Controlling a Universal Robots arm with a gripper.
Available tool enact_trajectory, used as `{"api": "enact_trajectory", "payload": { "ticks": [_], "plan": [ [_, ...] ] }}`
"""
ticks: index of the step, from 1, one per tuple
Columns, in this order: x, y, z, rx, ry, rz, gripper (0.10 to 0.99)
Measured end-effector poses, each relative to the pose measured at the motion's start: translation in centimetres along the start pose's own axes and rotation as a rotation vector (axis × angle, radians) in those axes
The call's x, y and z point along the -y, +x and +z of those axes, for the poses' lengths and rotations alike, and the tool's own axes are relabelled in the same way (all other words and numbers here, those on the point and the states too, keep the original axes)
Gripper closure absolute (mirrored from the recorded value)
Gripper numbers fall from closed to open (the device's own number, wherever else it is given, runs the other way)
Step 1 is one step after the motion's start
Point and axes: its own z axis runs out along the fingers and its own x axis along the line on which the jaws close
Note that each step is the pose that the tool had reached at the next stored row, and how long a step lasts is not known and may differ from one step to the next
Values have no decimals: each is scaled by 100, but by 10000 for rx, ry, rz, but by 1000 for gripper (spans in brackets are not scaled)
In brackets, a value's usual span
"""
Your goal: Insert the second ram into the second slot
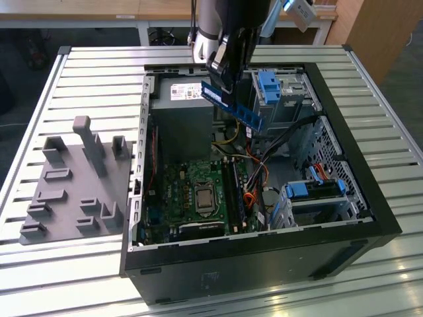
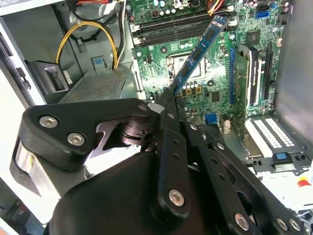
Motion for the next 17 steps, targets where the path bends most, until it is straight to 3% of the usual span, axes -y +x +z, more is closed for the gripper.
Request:
{"api": "enact_trajectory", "payload": {
  "ticks": [17],
  "plan": [
    [0,0,1,36,25,1351,965]
  ]
}}
